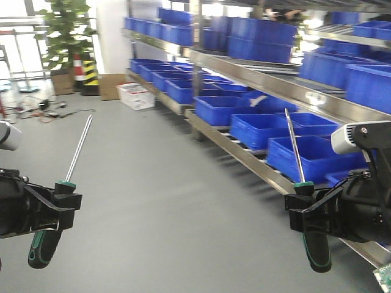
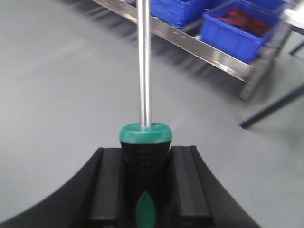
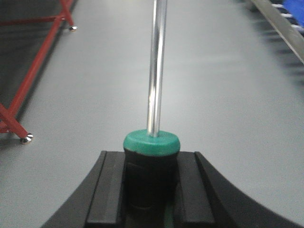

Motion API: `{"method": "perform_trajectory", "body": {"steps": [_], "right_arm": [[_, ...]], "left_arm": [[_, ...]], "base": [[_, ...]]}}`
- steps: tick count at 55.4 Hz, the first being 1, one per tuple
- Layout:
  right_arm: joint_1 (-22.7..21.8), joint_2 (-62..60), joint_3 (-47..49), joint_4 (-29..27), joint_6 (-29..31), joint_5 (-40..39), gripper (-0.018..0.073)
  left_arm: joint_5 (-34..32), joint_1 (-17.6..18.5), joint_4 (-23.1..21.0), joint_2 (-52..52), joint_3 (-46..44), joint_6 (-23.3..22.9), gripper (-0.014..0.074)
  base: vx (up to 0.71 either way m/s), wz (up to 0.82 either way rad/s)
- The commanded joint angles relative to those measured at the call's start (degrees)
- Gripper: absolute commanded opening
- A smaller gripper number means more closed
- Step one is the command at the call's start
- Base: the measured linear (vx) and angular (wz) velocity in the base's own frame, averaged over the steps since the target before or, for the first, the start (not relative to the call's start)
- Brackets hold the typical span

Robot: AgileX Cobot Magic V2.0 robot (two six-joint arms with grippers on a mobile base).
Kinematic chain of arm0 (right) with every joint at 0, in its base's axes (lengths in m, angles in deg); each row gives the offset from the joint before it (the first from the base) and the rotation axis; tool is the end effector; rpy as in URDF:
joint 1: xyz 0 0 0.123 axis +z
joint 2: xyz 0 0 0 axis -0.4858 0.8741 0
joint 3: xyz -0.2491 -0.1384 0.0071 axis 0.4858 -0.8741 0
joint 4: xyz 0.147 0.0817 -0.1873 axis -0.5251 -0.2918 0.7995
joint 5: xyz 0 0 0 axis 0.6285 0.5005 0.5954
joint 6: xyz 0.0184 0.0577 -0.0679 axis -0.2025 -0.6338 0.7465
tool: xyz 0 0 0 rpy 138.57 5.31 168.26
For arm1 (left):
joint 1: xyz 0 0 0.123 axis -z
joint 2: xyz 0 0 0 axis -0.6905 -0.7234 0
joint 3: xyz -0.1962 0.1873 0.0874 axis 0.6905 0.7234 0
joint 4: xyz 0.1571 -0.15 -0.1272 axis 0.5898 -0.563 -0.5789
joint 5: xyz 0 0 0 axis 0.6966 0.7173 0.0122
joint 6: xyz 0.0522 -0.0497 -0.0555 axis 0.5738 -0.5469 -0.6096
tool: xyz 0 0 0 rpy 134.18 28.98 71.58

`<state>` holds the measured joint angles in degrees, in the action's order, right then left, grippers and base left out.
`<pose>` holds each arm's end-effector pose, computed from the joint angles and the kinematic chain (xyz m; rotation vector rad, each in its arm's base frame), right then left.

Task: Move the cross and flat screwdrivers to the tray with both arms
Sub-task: 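Hold both screwdrivers while driving to the conveyor shelf tray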

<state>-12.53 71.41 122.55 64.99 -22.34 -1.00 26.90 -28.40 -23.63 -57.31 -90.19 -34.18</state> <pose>0.2337 0.0821 0.3675 -0.3161 2.0360 0.3540 0.2426 -0.0840 0.3653 0.3416 2.0737 -0.3893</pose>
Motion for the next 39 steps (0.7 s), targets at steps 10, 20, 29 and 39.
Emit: {"method": "perform_trajectory", "body": {"steps": [10,20,29,39], "right_arm": [[-0.13,-1.37,1.9,-0.5,0.26,-4.4,-0.0008],[-0.13,-1.37,1.9,-0.5,0.26,-4.4,-0.0008],[-0.13,-1.37,1.9,-0.5,0.26,-4.4,-0.0008],[-0.13,-1.37,1.9,-0.5,0.26,-4.4,-0.0008]], "left_arm": [[-4.62,0.3,-1.13,1.47,-1.77,-0.6,0.0003],[-4.62,0.3,-1.13,1.47,-1.77,-0.6,0.0003],[-4.62,0.3,-1.13,1.47,-1.77,-0.6,0.0003],[-4.62,0.3,-1.13,1.47,-1.77,-0.6,0.0003]], "base": [[0.61,0.57],[0.62,0.48],[0.61,0.41],[0.61,0.38]]}}
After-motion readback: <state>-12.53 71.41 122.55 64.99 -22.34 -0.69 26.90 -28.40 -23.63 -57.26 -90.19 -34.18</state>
